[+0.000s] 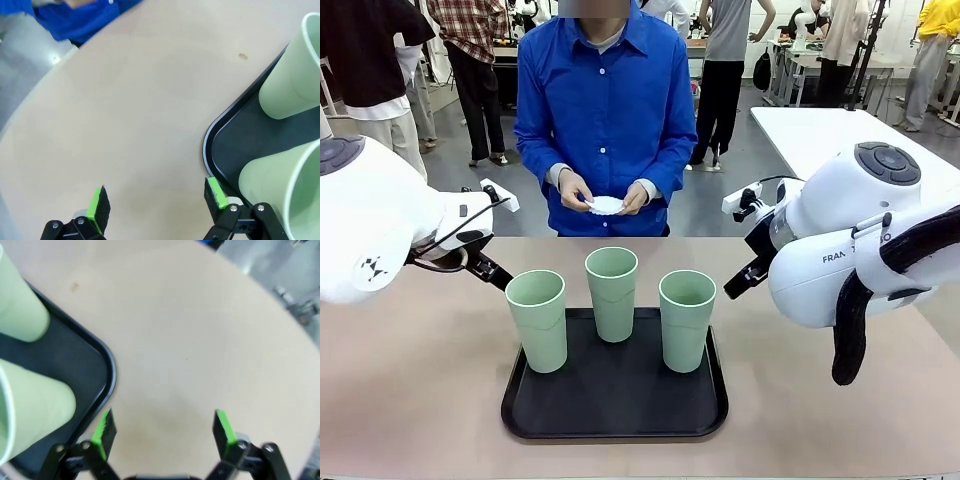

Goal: Place coasters on the table and set cups on them.
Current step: Pick up one Reusable plastic cup and place it on a coaster set by the human.

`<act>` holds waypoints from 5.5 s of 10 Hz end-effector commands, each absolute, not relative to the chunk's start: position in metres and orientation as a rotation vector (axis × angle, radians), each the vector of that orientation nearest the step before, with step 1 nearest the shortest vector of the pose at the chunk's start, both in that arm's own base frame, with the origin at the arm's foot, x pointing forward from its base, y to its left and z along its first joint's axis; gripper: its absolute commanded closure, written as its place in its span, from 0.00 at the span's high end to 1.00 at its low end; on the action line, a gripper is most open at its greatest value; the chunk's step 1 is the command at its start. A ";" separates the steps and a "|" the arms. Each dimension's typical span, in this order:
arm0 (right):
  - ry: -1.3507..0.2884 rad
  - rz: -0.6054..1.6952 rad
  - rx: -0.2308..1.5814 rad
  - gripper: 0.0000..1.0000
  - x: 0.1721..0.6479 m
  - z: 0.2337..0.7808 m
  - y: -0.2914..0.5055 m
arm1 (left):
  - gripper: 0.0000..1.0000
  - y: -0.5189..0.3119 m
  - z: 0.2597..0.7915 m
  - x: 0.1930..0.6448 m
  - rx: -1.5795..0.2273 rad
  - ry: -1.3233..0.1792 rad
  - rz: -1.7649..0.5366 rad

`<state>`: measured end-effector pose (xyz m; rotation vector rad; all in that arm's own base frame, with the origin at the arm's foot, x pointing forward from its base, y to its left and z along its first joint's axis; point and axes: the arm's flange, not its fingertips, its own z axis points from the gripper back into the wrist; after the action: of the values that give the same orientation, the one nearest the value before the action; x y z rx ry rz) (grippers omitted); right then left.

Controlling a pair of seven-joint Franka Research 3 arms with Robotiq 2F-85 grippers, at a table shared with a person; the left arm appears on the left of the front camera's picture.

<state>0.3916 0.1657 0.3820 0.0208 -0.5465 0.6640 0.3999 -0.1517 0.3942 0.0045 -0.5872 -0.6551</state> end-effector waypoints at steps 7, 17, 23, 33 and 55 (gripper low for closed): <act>-0.261 0.621 -0.108 1.00 0.205 0.457 0.162 | 1.00 -0.111 0.493 0.269 -0.073 -0.272 -0.717; -0.209 0.296 0.835 1.00 0.267 0.516 0.108 | 1.00 -0.078 0.511 0.312 -0.657 -0.248 -0.593; -0.259 -0.158 1.115 1.00 0.253 0.480 -0.083 | 1.00 0.083 0.492 0.335 -1.018 -0.310 -0.164; -0.183 -0.241 1.119 1.00 0.236 0.446 -0.150 | 1.00 0.192 0.474 0.322 -0.974 -0.360 0.104; -0.184 -0.251 1.133 1.00 0.240 0.450 -0.151 | 1.00 0.189 0.472 0.318 -0.963 -0.338 0.106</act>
<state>0.2398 -0.1506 0.4503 1.1242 -0.1779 -0.2569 0.3193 0.1883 0.4721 -0.9571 -0.3356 0.1042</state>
